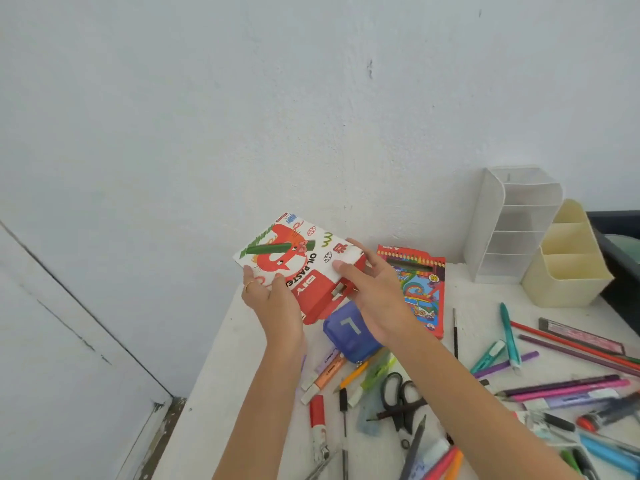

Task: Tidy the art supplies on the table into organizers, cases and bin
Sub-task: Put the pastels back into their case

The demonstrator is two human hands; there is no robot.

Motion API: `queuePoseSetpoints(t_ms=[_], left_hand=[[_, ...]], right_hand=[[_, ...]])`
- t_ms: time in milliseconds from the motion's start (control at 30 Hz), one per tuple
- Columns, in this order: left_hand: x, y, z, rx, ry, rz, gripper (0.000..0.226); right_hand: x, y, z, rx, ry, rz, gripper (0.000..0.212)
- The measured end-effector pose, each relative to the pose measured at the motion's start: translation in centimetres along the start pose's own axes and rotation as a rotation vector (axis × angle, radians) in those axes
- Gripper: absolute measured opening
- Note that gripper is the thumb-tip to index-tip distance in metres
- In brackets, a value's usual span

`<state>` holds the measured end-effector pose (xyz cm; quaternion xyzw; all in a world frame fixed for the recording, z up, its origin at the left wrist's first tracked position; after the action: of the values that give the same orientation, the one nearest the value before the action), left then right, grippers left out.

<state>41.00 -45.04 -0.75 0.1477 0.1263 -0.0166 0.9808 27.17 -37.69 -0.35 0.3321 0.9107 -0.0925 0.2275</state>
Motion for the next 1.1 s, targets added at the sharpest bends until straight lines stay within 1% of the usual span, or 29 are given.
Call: queuePoseSetpoints(t_ms=[67,133,233,267,333,367,400,433,500,533,600,667,733,800,900,967,1033,1100], left_hand=[[-0.7,2.6,-0.8,0.011,0.031,-0.019,0.053],[-1.8,5.2,-2.1,-0.007,-0.023,-0.067,0.053],[-3.5,9.4,-4.0,-0.078,-0.287,-0.137,0.058],[-4.0,11.0,-4.4,-0.135,-0.416,-0.146,0.057],[-5.1,14.0,-4.7,-0.353,-0.705,-0.175,0.050],[-5.6,15.3,-5.1,-0.456,-0.811,-0.217,0.048],[-6.2,16.6,-5.4,-0.523,-0.868,-0.292,0.050],[-6.7,17.6,-5.9,-0.537,-0.876,-0.393,0.052],[-7.3,19.5,-6.8,-0.516,-0.889,-0.611,0.063],[-7.4,20.5,-7.2,-0.548,-0.978,-0.694,0.074],[-7.4,22.5,-8.2,-0.661,-1.213,-0.815,0.094],[-7.1,23.9,-8.9,-0.744,-1.357,-0.881,0.112],[-6.8,25.1,-9.4,-0.826,-1.434,-0.891,0.123],[-6.5,26.4,-9.8,-0.852,-1.463,-0.890,0.127],[-5.7,27.7,-10.3,-0.742,-1.455,-0.886,0.120],[-5.2,28.1,-10.7,-0.717,-1.454,-0.860,0.116],[-4.8,28.2,-11.0,-0.736,-1.469,-0.825,0.115],[-4.4,28.0,-11.4,-0.749,-1.509,-0.790,0.115]], right_hand=[[1.3,2.1,-1.0,-0.004,-0.062,-0.018,0.052],[2.8,4.0,-1.9,0.001,-0.089,-0.036,0.059],[5.8,6.5,-3.7,0.059,-0.021,-0.010,0.058],[7.0,7.3,-4.4,0.079,0.004,0.005,0.056],[9.4,8.8,-5.4,0.077,0.043,0.031,0.054],[10.6,9.7,-5.7,0.060,0.048,0.040,0.053],[11.8,10.6,-6.0,0.042,0.038,0.044,0.051],[12.9,11.4,-6.2,0.028,0.025,0.045,0.050],[15.0,13.1,-6.8,0.004,0.008,0.047,0.048],[15.9,14.0,-7.1,-0.010,0.006,0.046,0.046],[17.5,15.8,-7.5,-0.050,0.005,0.022,0.042],[18.8,17.5,-7.5,-0.091,0.020,-0.009,0.039],[19.7,19.1,-7.4,-0.120,0.042,-0.038,0.037],[20.5,20.4,-7.2,-0.145,0.068,-0.071,0.036],[21.3,22.1,-6.8,-0.193,0.044,-0.089,0.034],[21.7,23.0,-6.4,-0.216,0.048,-0.056,0.031],[22.3,23.5,-6.3,-0.184,0.177,0.029,0.027],[23.3,23.7,-6.9,-0.057,0.418,0.152,0.027]])
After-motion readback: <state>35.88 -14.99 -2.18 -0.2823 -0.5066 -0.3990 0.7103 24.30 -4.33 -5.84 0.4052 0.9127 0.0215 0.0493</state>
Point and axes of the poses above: each hand's wrist, its own y-axis away from the middle knuckle, its own x-axis out of the back of the hand, z = x × y, the point moved 7 cm from there along -y, towards the middle knuckle, and after that the axes turned 7 degrees about x, right-handed, at the moved point
